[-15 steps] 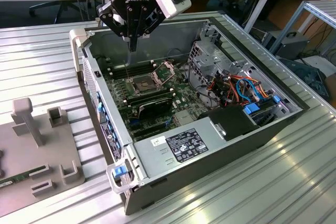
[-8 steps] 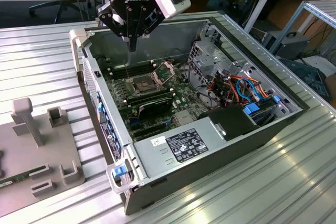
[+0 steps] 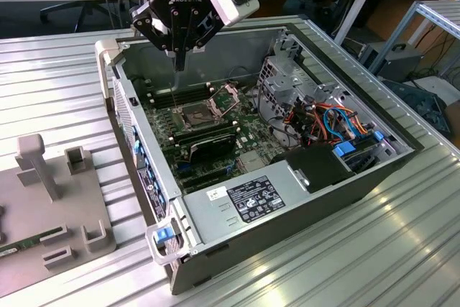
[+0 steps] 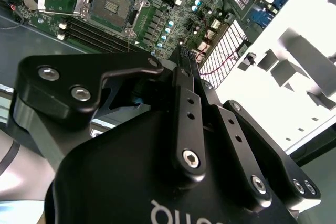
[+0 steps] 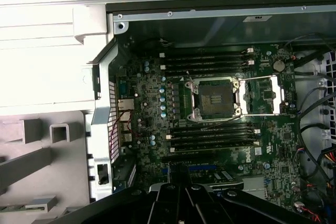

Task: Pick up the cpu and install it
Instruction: 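Reach for the cpu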

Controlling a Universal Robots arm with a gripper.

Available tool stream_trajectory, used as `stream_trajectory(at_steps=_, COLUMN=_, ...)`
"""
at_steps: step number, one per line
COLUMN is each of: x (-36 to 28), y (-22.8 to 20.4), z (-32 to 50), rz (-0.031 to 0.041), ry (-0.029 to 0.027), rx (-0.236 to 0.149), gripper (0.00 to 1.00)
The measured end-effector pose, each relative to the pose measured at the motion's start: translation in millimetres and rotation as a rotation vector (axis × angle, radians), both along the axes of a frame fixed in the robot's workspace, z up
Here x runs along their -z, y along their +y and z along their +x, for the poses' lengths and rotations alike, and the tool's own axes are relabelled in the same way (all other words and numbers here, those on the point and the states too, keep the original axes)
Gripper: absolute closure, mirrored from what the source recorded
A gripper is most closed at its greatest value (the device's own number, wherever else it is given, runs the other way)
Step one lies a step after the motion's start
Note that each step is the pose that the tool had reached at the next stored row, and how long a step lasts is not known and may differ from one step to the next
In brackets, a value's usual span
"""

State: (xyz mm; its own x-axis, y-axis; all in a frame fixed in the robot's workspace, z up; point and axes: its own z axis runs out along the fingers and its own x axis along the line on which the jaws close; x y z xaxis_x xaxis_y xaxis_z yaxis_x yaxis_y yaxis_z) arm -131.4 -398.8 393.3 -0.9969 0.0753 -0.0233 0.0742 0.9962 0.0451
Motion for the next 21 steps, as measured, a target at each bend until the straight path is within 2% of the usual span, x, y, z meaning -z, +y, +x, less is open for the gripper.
stream_trajectory(at_steps=8, x=0.0, y=0.0, z=-0.3, rz=0.0, ry=-0.0001, rx=0.0, gripper=0.89)
stream_trajectory(at_steps=11, x=0.0, y=0.0, z=-3.1, rz=-0.0001, ry=0.0, rx=0.0, gripper=0.89)
stream_trajectory(at_steps=15, x=0.0, y=0.0, z=-9.6, rz=0.0, ry=0.0, rx=0.0, gripper=0.89)
stream_trajectory(at_steps=18, x=0.2, y=0.0, z=-20.1, rz=0.0001, ry=0.0, rx=0.0, gripper=0.89)
stream_trajectory(at_steps=21, x=0.2, y=0.0, z=-24.9, rz=0.0, ry=0.0, rx=0.0, gripper=0.89)
